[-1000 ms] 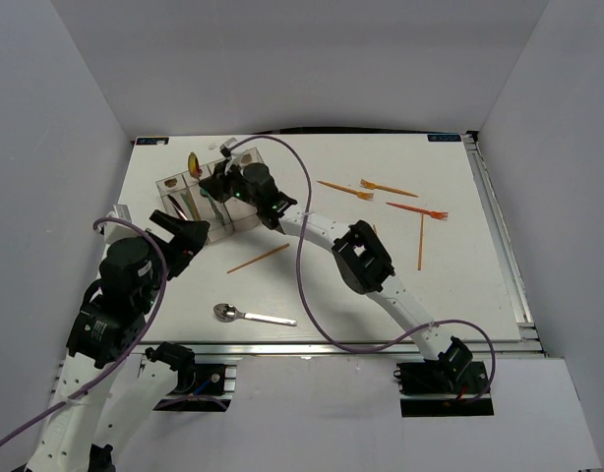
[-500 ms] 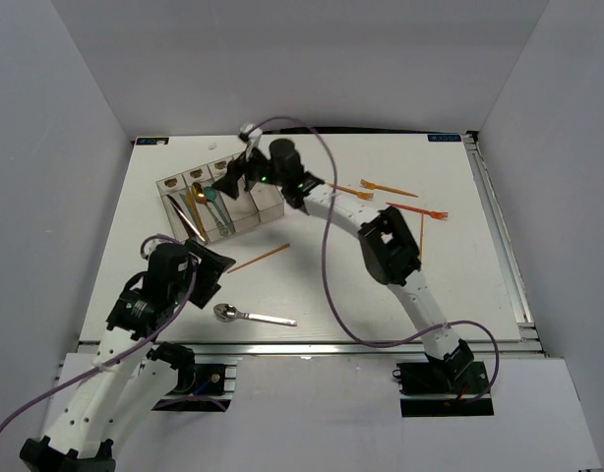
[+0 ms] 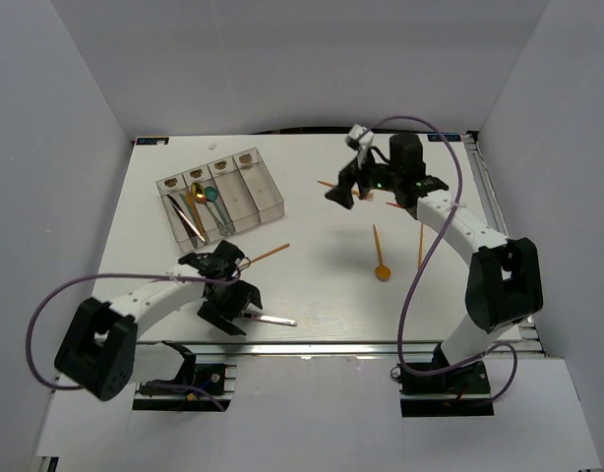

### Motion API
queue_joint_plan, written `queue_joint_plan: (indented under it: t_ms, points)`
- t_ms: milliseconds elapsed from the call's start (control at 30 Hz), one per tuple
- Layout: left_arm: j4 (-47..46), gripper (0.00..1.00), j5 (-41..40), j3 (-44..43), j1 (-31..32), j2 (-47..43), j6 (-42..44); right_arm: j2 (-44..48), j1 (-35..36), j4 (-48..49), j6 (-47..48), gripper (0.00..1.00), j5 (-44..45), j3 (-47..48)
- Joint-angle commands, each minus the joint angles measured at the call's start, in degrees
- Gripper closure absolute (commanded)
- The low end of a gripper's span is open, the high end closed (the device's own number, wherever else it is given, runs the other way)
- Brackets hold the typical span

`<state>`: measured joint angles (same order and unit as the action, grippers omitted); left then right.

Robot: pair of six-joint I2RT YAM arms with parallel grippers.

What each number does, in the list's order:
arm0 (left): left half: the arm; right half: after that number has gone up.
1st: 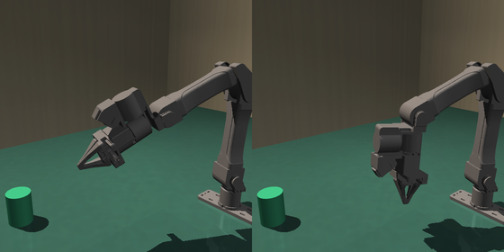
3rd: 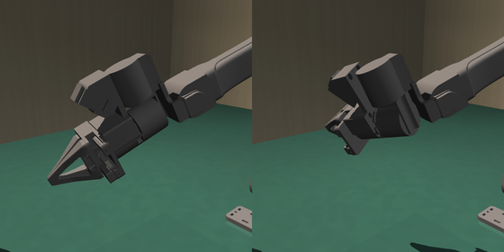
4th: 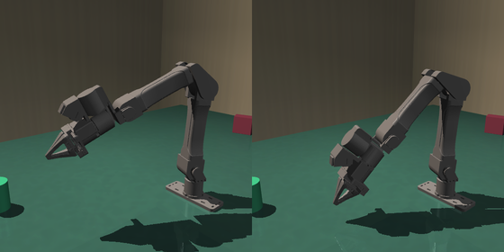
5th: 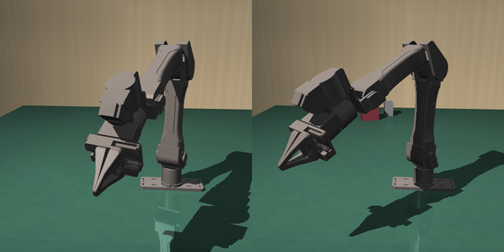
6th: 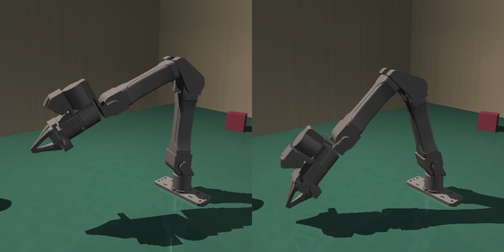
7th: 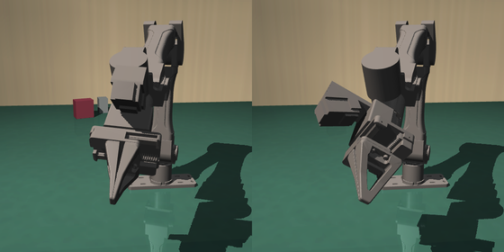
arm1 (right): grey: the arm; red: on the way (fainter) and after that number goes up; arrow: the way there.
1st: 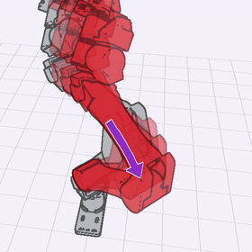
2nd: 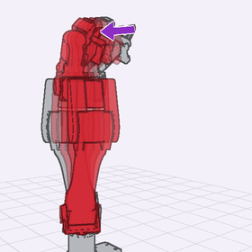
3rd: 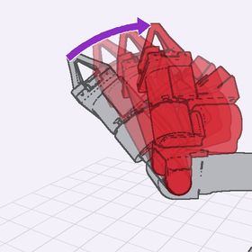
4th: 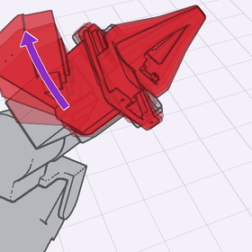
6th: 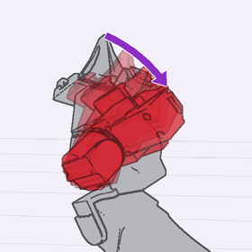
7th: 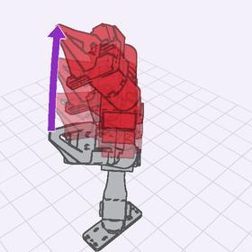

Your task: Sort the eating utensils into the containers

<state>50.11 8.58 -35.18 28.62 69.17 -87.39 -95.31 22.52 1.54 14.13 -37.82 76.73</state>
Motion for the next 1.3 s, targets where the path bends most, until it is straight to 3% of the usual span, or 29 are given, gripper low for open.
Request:
queue_joint_plan:
  t_ms: [0, 233, 367, 400, 467, 500, 600, 700, 800, 900, 967, 1000, 1033, 1133, 1267]
  points:
    - [0.17, 0.17, -1.02, -3.67, 0.91, 5.61, -4.18, 3.97, -3.52, -2.42, 3.45, 0.11, -0.59, -8.25]
    - [-3.52, 0.29, -5.23, -5.6, 1.0, 12.56, -5.86, 8.47, -6.61, -2.24, 2.22, 0.11, -1.9, -15.47]
    - [-5.02, 0.45, -3.14, -5.69, 0.91, 16.96, -4.81, 8.47, -7.67, -2.16, 1.87, 0.11, -2.52, -15.38]
    - [-5.37, 0.59, -2.69, -5.52, 1.0, 17.58, -4.72, 8.3, -8.02, -2.16, 1.95, 0.11, -2.78, -15.03]
    - [-5.55, 0.71, -2.34, -5.08, 1.0, 17.85, -4.45, 8.12, -8.46, -2.24, 1.95, 0.11, -2.96, -14.77]
    - [-5.55, 0.86, -2.51, -5.08, 0.91, 17.5, -4.62, 8.12, -8.72, -2.33, 2.04, 0.11, -2.96, -14.68]
    - [-5.46, 1.0, -4.0, -6.13, 1.0, 15.04, -4.1, 8.03, -9.34, -3.12, 2.74, 0.11, -3.22, -14.59]
    - [-4.67, 1.0, -6.46, -9.98, 1.0, 12.49, -0.24, 8.38, -10.13, -4.79, 4.15, 0.11, -3.22, -14.5]
    - [-3.79, 1.0, -11.12, -16.83, 1.0, 11.0, 8.16, 8.65, -11.36, -6.63, 6.25, 0.11, -3.22, -14.15]
    - [-3.53, 1.0, -19.1, -25.27, 0.91, 9.85, 27.03, 8.73, -12.59, -8.22, 8.45, 0.11, -3.13, -13.27]
    - [-4.13, 1.0, -23.67, -29.22, 0.56, 9.41, 33.66, 8.82, -13.38, -8.83, 9.94, 0.11, -3.13, -12.66]
    - [-5.01, 1.0, -25.7, -32.9, -0.23, 9.67, 44.92, 8.82, -13.56, -9.53, 10.39, 0.11, -3.13, -12.48]
    - [-5.89, 1.0, -24.06, -34.76, -1.8, 10.37, 48.86, 8.82, -13.73, -9.89, 10.83, 0.11, -3.13, -12.31]
    - [-7.04, 1.0, -13.87, -42.41, -14.34, 14.85, 61.97, 9.08, -14.0, -11.21, 12.23, 0.11, -3.22, -12.04]
    - [-7.83, 1.0, -12.71, -51.29, -21.05, 22.22, 71.21, 9.7, -14.0, -12.44, 13.11, 0.11, -3.4, -12.3]
